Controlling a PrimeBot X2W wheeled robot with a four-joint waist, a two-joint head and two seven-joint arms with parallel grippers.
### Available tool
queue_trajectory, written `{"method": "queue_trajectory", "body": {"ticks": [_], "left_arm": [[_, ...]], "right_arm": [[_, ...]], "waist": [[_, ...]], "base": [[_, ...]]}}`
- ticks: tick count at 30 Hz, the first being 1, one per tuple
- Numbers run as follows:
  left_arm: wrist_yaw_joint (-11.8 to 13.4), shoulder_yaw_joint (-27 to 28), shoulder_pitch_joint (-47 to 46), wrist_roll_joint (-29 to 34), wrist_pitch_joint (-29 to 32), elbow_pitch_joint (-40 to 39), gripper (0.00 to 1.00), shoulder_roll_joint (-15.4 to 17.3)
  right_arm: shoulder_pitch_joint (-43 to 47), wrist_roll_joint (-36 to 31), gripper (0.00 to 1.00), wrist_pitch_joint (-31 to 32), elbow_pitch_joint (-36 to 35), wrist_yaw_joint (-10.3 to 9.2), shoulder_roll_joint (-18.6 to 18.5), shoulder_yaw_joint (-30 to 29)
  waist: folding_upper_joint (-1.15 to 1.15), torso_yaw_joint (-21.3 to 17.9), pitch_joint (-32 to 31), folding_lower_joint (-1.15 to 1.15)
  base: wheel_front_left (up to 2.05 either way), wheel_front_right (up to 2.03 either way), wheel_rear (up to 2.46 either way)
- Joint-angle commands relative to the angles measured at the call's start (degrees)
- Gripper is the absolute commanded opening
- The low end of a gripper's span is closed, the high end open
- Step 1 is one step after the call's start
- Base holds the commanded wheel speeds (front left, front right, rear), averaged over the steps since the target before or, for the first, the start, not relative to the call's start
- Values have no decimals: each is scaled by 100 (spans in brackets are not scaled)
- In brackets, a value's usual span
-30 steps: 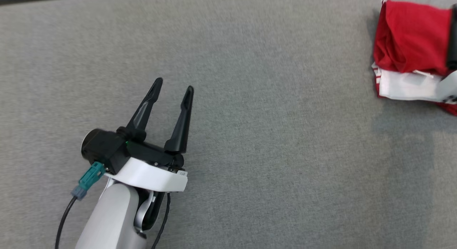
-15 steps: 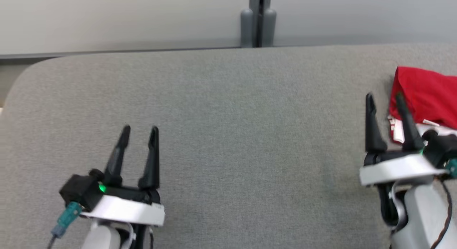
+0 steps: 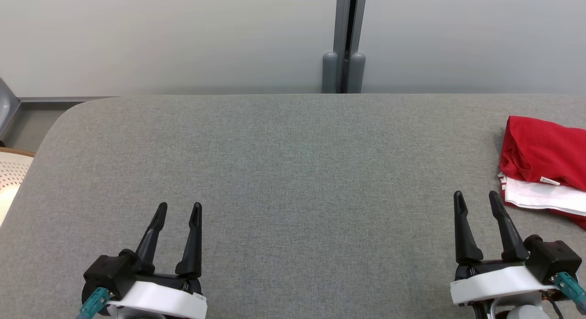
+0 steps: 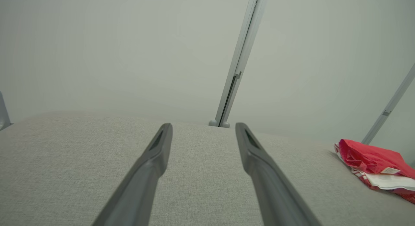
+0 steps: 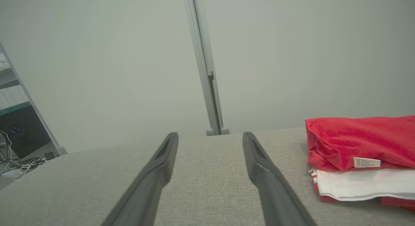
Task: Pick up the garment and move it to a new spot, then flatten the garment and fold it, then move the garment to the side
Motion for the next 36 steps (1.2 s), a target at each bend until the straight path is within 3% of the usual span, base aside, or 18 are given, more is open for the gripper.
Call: {"method": "queue_trajectory", "body": {"ticks": [1, 18, 34, 35, 36], "left_arm": [[2, 42, 27, 74, -7, -30, 100, 18], [160, 338, 80, 149, -7, -268, 100, 18], [93, 341, 17, -78, -7, -104, 100, 18], [92, 346, 13, -95, -7, -103, 0, 18], [117, 324, 72, -83, 1, -88, 0, -7]], "right_arm": [[47, 22, 100, -29, -52, -1, -8, 8], [63, -98, 100, -30, -172, -1, -6, 130], [26, -63, 100, -31, -117, -1, -6, 117], [21, -60, 0, -31, -114, -1, -6, 124], [62, -70, 0, 0, -114, 0, 3, 117]], "waist": [[0, 2, 2, 0], [0, 41, 43, 0], [0, 43, 74, 0], [0, 47, 73, 0], [0, 45, 73, 0]], "base": [[0, 0, 0], [0, 0, 0], [0, 0, 0], [0, 0, 0], [0, 0, 0]]}}
